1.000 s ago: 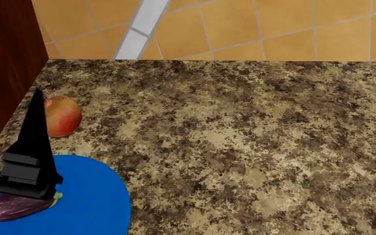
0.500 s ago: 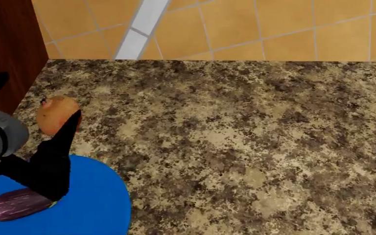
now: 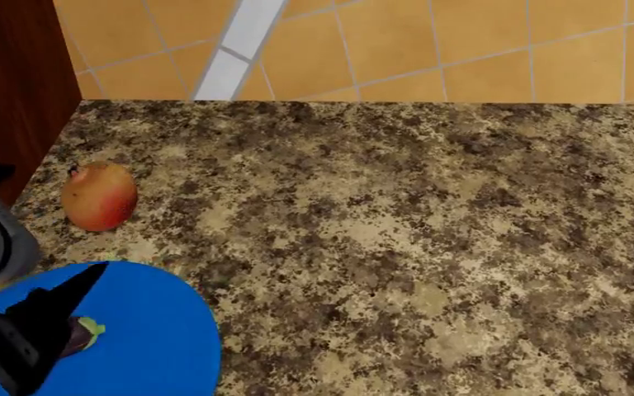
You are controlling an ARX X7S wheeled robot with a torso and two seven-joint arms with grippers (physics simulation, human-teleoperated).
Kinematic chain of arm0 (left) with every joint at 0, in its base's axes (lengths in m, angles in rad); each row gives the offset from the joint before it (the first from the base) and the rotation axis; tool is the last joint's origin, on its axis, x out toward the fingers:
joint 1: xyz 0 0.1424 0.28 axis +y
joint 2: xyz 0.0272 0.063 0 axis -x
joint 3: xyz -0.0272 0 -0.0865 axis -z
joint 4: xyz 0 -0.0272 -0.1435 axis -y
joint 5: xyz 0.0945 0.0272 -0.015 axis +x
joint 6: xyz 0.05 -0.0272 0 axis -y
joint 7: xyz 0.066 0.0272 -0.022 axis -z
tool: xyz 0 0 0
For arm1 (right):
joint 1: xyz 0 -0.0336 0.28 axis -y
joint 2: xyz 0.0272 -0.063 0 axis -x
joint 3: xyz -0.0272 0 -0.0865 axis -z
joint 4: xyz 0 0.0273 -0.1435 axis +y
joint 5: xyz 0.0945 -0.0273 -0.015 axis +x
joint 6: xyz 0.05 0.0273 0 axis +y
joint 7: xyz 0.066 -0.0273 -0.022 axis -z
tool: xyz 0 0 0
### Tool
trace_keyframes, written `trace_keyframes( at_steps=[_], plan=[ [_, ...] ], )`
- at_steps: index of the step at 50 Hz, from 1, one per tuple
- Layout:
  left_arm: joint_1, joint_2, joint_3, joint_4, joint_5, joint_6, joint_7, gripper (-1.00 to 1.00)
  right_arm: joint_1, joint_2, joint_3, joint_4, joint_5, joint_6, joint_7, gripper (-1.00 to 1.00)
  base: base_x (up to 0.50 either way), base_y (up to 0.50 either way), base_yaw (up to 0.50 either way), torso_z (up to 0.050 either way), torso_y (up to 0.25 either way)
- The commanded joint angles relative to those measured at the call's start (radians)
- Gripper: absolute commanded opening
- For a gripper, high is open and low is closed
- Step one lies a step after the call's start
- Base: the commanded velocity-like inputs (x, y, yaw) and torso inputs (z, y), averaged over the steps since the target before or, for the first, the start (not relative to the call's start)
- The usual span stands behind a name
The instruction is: Pick the eggplant from the counter and place it in the microwave.
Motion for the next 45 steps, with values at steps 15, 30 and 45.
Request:
trace_keyframes(
  at_steps=[15, 30, 45],
  plan=[
    [-0.100, -0.128, 0.184, -0.097, -0.269, 0.032, 0.011, 1.00, -0.001, 0.027, -0.021, -0.003, 0.004, 0.002, 0.028, 1.00, 0.00, 0.00, 0.00, 0.000, 0.000],
    [-0.062, -0.144, 0.171, -0.146, -0.119, 0.016, 0.129, 1.00, -0.009, 0.030, -0.032, 0.000, -0.002, -0.004, 0.035, 1.00, 0.00, 0.00, 0.00, 0.000, 0.000],
    [-0.033, -0.164, 0.177, -0.152, 0.007, 0.030, 0.240, 1.00, -0.020, 0.039, -0.025, -0.008, 0.010, -0.006, 0.051, 1.00, 0.00, 0.00, 0.00, 0.000, 0.000]
  ],
)
